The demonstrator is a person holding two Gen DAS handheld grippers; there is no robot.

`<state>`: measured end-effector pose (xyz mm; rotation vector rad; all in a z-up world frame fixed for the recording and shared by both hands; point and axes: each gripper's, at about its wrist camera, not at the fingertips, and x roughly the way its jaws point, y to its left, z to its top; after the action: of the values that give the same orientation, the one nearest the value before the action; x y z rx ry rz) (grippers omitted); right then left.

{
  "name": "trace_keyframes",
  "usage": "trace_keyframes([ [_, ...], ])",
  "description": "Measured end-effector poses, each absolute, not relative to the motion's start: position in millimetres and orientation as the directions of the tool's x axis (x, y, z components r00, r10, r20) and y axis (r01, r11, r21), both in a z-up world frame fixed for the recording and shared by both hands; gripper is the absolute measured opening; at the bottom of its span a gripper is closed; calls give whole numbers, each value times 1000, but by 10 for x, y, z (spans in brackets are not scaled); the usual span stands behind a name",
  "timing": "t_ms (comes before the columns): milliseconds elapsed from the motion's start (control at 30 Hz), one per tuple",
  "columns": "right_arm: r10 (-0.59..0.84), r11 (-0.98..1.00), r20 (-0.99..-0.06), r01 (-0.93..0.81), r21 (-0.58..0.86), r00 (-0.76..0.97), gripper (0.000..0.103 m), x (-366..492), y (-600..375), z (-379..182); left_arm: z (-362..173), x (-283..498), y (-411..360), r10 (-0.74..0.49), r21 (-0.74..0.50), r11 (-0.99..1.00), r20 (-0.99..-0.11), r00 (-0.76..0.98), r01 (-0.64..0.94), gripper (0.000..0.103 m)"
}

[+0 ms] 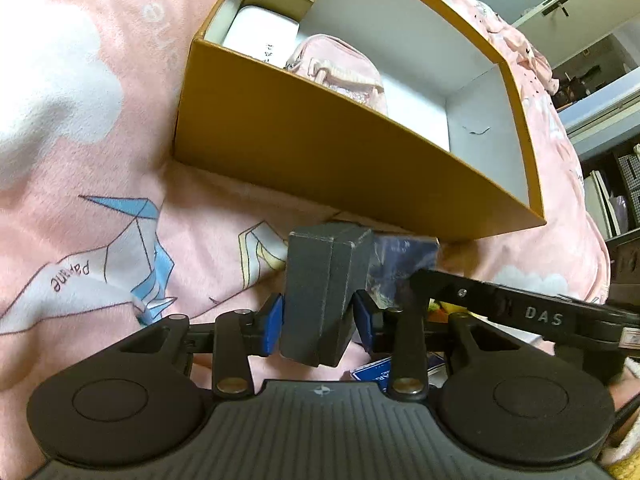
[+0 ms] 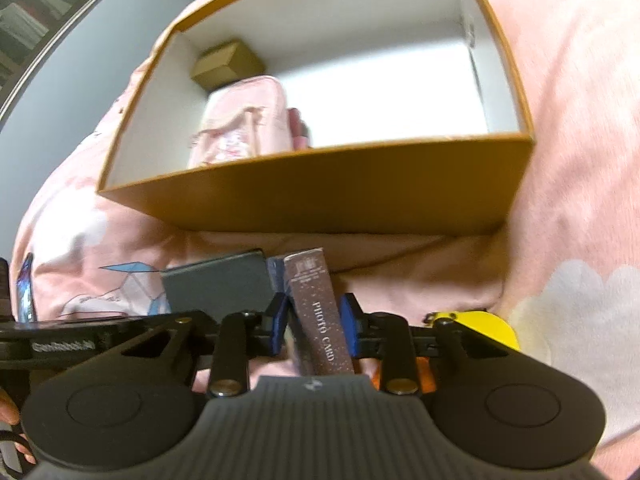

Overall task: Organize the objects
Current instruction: 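Lower the black box into the orange box with the left gripper while the right carries the card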

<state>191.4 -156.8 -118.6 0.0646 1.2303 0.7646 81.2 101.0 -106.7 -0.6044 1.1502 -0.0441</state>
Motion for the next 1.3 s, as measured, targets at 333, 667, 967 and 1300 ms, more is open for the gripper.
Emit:
trace_keyframes([
  [333,582,738,-808,-473,481,87,38,2064,-1585,-1388,-1084,946,1045,-332,-495,813,-826,455,-306,41],
  [667,590,723,-803,-498,479,83,27,2017,-1574,-1380,-1005,933,1037,-328,-489,823,-824,462,-289,41],
  [967,494,696,-825,-693,187,274,24,1632,-1519,-865,-646,809,935,-324,-460,869,-808,493,-182,40],
  [1300,569,627,-754,-766,140,328,24,1440,-1693,-259,-244,711,867,-331,-459,883,-757,564,-98,41],
])
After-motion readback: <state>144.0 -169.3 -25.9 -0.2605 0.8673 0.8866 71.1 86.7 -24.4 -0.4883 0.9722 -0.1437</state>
